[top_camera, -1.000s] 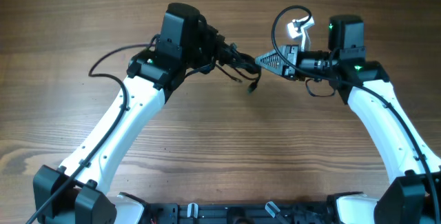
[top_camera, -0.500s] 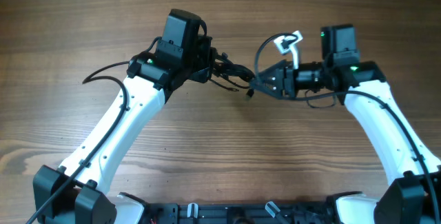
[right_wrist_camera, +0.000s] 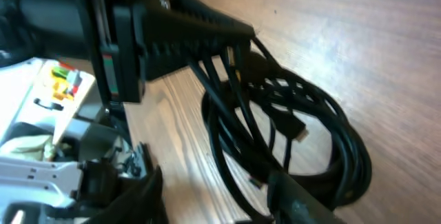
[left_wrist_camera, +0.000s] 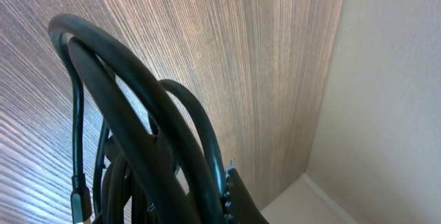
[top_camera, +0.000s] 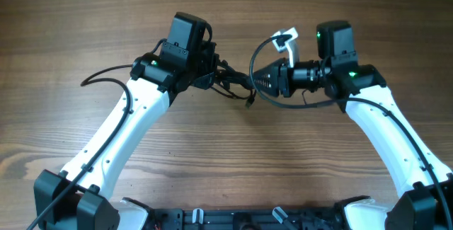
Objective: Untangle cables
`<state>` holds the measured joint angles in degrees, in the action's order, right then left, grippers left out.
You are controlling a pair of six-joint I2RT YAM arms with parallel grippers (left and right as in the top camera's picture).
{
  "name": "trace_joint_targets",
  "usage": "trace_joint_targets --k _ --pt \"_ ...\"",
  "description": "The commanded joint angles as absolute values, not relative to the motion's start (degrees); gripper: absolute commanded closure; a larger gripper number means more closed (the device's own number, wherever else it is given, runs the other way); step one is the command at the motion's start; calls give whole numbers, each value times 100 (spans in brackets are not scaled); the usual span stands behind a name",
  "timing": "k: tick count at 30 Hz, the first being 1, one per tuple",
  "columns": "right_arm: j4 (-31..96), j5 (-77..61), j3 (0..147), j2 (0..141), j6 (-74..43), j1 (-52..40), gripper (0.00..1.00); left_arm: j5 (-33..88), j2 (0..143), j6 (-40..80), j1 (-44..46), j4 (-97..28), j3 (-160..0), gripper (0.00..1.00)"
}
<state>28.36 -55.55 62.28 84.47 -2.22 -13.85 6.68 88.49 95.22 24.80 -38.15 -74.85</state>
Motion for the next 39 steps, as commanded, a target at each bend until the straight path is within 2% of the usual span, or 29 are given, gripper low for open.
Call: trace_joint_targets --k 1,2,5,9,15,19,23,30,34,39 --pt "2971 -4589 6267 8337 298 -1817 46 587 8739 9474 2486 -3798 -7588 96" --pt "2980 -4104 6267 8337 283 -2058 48 589 8739 9474 2486 -3800 -7588 96" --pt "2961 -2762 6265 8337 -134 -2530 71 589 8739 9474 2486 -3800 -7588 96" --pt "2773 -2565 6267 8300 -670 -2552 96 585 8739 9472 2486 -3804 -7588 96" --pt "2729 -2506 6270 6836 -1076 -2528 96 -252 8744 9472 2486 -4676 -7585 96" --pt "3048 -2502 6270 6104 -1396 -1957 96 -462 8744 9472 2486 -5116 -7585 96" --pt "3422 -2526 6267 6171 -1953 -1511 96 -639 8744 9470 2486 -5131 -7585 96" --pt "3483 -2349 6267 6171 -3649 -893 96 -919 8744 9297 2486 -5199 -7585 96" --pt "3712 -2351 6267 6517 -3769 -784 96 -934 8744 9303 2486 -5009 -7585 96" --pt "4497 -2757 6265 7314 -3776 -786 96 -545 8742 9367 2486 -3857 -7588 96"
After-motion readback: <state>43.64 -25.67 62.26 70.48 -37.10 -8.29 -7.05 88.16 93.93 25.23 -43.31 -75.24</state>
